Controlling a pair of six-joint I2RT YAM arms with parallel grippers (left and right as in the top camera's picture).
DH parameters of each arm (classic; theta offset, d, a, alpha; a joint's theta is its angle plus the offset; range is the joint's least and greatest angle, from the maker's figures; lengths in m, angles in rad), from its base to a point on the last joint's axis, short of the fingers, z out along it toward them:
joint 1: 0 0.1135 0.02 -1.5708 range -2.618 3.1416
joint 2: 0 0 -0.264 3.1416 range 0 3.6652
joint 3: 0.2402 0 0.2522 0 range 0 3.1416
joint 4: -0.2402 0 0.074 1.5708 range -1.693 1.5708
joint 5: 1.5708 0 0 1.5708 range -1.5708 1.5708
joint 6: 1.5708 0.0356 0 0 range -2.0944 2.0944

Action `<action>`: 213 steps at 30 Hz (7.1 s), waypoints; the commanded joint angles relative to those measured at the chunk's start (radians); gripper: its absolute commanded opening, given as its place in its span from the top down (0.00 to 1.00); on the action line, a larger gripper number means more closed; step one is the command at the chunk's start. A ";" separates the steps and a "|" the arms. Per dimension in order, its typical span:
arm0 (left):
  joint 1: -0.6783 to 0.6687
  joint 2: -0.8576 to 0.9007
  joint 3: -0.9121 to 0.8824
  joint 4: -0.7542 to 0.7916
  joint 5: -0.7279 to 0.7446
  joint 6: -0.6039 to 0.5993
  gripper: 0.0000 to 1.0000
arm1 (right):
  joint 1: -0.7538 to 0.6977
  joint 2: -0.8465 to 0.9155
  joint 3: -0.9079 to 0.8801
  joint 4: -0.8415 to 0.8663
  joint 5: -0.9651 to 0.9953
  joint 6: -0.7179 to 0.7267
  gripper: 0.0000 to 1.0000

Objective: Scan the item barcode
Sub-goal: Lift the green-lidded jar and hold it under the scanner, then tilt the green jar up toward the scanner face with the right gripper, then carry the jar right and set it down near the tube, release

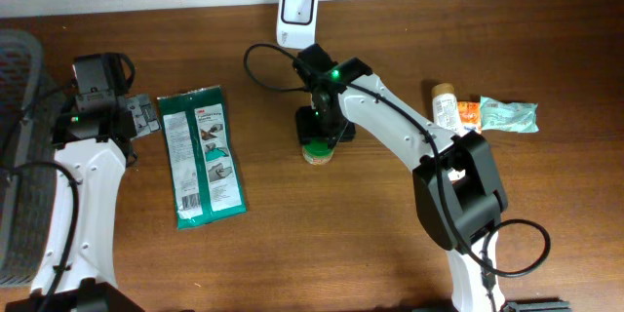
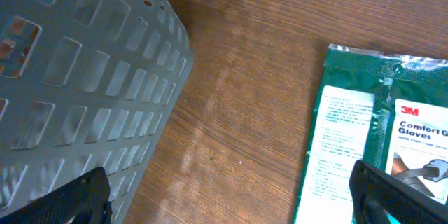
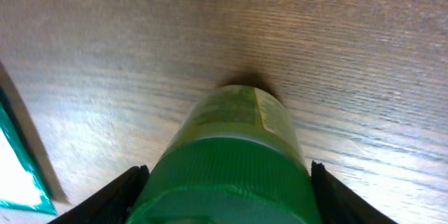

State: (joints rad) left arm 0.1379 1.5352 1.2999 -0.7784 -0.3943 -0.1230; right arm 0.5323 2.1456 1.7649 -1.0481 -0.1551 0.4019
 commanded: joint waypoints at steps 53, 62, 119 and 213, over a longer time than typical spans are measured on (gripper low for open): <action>0.003 -0.004 0.008 0.000 -0.014 0.009 0.01 | -0.024 -0.007 0.137 -0.097 -0.005 -0.303 0.53; 0.003 -0.004 0.008 0.000 -0.014 0.009 0.01 | -0.090 -0.007 0.284 -0.211 -0.761 -0.674 0.54; 0.003 -0.004 0.008 0.000 -0.014 0.009 0.01 | -0.061 -0.043 0.295 0.096 0.201 -0.690 0.57; 0.003 -0.004 0.008 0.000 -0.014 0.009 0.01 | -0.482 -0.126 -0.177 -0.164 0.143 -0.367 0.50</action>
State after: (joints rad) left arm 0.1379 1.5352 1.2999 -0.7807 -0.3943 -0.1230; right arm 0.0727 2.0235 1.6123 -1.2106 -0.0280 0.0257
